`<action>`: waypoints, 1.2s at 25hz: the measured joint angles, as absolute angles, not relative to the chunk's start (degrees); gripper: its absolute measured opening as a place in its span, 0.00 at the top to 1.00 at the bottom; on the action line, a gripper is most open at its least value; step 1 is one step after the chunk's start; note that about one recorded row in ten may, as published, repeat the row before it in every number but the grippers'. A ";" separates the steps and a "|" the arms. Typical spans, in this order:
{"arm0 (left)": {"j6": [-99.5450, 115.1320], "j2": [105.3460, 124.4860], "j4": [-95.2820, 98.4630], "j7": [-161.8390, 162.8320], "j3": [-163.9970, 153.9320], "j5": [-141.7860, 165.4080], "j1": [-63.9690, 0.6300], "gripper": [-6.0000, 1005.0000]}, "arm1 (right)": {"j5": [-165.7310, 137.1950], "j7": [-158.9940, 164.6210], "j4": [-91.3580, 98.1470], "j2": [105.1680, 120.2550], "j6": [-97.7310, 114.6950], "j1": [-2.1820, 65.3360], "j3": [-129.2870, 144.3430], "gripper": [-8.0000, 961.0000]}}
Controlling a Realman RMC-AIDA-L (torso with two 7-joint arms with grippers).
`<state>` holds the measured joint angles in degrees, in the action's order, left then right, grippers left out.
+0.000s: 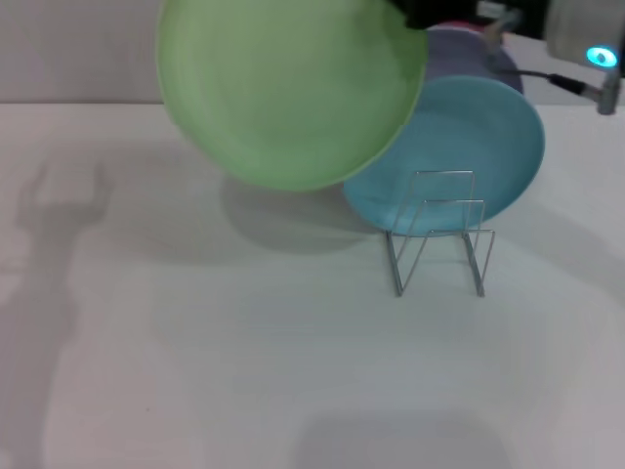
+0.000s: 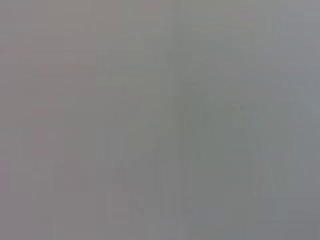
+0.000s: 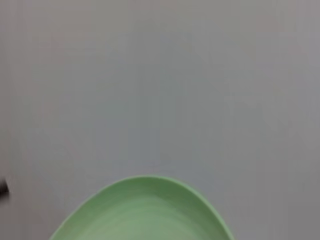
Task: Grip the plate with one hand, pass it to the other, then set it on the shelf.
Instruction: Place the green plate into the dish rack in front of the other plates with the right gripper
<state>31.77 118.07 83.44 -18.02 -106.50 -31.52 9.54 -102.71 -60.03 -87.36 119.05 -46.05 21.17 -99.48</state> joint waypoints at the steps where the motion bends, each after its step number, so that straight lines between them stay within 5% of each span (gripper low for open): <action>1: 32.20 118.05 82.03 -16.75 -106.43 -31.44 9.42 0.21 | -96.22 -66.88 -86.96 119.04 -45.72 19.07 -99.48 0.95; 8: 35.03 118.03 73.67 -11.68 -106.59 -31.11 9.35 0.21 | -55.29 -117.99 -71.11 119.11 -58.24 8.05 -101.56 0.95; 18: 42.56 118.09 65.92 -9.01 -109.11 -30.93 8.18 0.21 | -46.95 -151.93 -51.99 119.13 -83.34 8.29 -110.76 0.95; 30: 47.19 118.07 61.23 -7.61 -112.18 -30.05 7.78 0.21 | -54.93 -157.71 -50.27 118.98 -85.22 9.71 -118.48 0.95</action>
<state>47.19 118.07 61.23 -7.61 -112.18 -30.05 7.78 -54.93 -157.71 -50.27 118.98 -85.22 9.71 -118.48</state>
